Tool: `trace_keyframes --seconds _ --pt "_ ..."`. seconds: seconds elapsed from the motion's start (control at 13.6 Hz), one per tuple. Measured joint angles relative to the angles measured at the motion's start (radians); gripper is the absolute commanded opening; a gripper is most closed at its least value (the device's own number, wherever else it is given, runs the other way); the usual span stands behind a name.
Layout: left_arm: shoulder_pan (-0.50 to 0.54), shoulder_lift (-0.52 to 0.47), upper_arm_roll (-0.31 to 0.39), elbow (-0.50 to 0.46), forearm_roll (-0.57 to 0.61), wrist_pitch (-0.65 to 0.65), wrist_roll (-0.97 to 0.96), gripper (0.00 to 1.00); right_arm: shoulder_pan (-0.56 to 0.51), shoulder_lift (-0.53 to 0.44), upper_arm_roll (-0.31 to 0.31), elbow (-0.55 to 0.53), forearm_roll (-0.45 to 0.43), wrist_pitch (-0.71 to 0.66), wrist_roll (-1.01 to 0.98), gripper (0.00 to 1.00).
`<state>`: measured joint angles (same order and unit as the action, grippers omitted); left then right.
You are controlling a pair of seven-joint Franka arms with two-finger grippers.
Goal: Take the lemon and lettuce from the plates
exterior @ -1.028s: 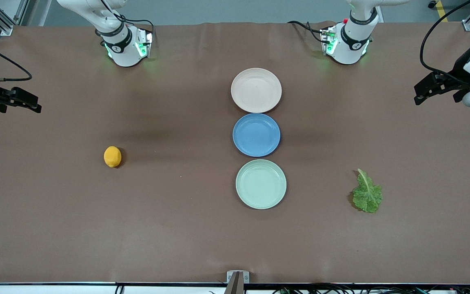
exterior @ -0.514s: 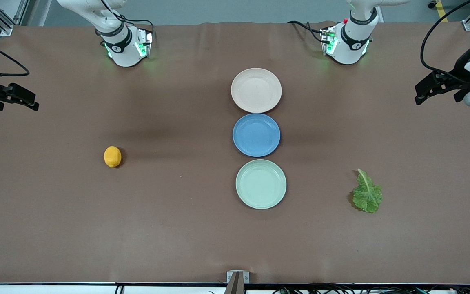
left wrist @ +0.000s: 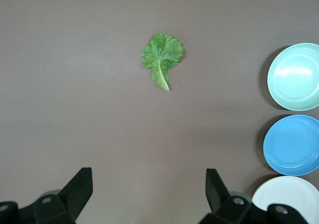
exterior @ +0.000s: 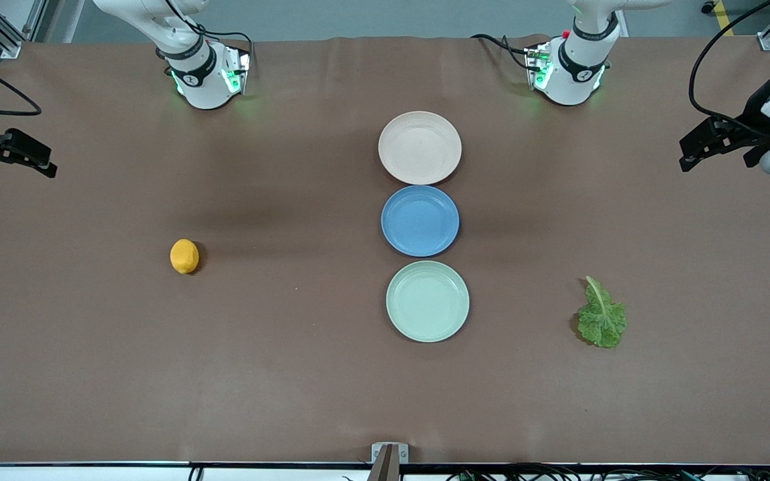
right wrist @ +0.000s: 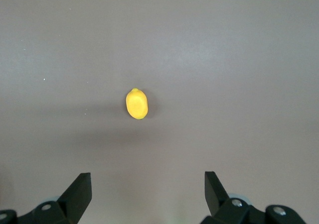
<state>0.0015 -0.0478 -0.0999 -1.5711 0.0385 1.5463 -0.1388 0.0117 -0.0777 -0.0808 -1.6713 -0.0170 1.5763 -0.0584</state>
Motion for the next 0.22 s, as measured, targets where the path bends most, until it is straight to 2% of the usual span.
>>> trace_keyframes --seconds 0.22 --pt "-0.004 0.0 -0.001 0.0 0.0 0.0 -0.074 1.0 0.0 0.0 0.0 -0.002 0.0 0.0 0.0 1.0"
